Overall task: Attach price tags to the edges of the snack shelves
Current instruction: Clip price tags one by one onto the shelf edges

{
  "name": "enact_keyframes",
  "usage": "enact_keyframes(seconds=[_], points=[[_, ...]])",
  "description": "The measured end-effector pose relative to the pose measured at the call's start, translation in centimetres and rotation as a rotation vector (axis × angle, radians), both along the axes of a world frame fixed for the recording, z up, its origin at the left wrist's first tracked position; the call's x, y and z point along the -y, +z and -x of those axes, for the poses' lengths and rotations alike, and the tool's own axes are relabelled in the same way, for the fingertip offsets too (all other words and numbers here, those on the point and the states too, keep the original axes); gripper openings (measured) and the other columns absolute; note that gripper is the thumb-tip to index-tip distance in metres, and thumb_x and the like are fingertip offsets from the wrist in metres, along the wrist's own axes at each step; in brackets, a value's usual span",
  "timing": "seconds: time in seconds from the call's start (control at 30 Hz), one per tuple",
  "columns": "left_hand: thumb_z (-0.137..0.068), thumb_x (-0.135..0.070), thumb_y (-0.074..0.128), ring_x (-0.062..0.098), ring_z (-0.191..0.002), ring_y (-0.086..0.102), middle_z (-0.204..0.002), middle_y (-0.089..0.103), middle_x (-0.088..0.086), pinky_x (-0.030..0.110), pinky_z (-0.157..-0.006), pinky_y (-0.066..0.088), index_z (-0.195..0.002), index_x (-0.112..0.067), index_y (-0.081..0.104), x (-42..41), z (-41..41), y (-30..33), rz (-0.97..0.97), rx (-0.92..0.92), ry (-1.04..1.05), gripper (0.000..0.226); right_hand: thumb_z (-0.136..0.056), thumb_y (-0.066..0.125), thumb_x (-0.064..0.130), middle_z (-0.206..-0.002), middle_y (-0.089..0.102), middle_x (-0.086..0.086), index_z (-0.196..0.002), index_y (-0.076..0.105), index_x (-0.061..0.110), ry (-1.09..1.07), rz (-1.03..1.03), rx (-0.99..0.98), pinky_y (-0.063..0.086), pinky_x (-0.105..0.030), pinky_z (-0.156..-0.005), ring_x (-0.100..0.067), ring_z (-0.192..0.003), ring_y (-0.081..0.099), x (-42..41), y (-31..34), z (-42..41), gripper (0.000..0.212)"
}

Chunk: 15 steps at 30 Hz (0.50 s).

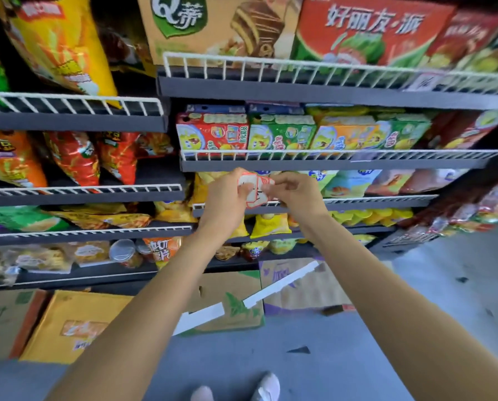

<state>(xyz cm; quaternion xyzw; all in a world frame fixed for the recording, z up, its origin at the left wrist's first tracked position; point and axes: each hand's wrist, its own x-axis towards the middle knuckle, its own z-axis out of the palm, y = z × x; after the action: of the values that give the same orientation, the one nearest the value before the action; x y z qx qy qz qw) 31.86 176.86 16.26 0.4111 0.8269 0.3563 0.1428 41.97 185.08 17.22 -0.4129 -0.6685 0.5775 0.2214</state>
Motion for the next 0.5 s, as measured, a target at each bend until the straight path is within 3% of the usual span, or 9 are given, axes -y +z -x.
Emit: enact_keyframes(seconds=[0.17, 0.33, 0.5], points=[[-0.097, -0.017, 0.048, 0.027, -0.095, 0.06, -0.103, 0.066, 0.012, 0.036, -0.075, 0.045, -0.121, -0.012, 0.054, -3.0, -2.2, 0.2, -0.007, -0.016, -0.064, 0.025, -0.081, 0.07, 0.006, -0.048, 0.057, 0.011, -0.066, 0.058, 0.011, -0.092, -0.027, -0.021, 0.036, -0.005, -0.043, 0.006, -0.038, 0.05, -2.5, 0.0, -2.7, 0.02], [-0.098, -0.019, 0.046, 0.027, -0.102, 0.058, -0.112, 0.064, 0.011, 0.026, -0.071, 0.036, -0.126, -0.011, 0.052, -6.1, -4.8, 0.4, -0.007, -0.03, -0.097, 0.03, -0.08, 0.073, 0.012, -0.051, 0.054, 0.007, -0.062, 0.054, 0.015, -0.132, -0.068, 0.012, 0.034, -0.005, -0.043, 0.006, -0.038, 0.047, -5.3, -0.2, -5.5, 0.026], [-0.098, -0.015, 0.044, 0.028, -0.103, 0.06, -0.116, 0.062, 0.013, 0.032, -0.075, 0.043, -0.127, -0.007, 0.051, -9.5, -7.0, 0.1, 0.038, 0.003, -0.02, 0.031, -0.086, 0.067, 0.022, -0.06, 0.053, 0.002, -0.067, 0.06, 0.019, -0.186, -0.06, 0.015, 0.038, -0.023, -0.057, -0.011, -0.056, 0.046, -9.8, -1.0, -9.0, 0.02]])
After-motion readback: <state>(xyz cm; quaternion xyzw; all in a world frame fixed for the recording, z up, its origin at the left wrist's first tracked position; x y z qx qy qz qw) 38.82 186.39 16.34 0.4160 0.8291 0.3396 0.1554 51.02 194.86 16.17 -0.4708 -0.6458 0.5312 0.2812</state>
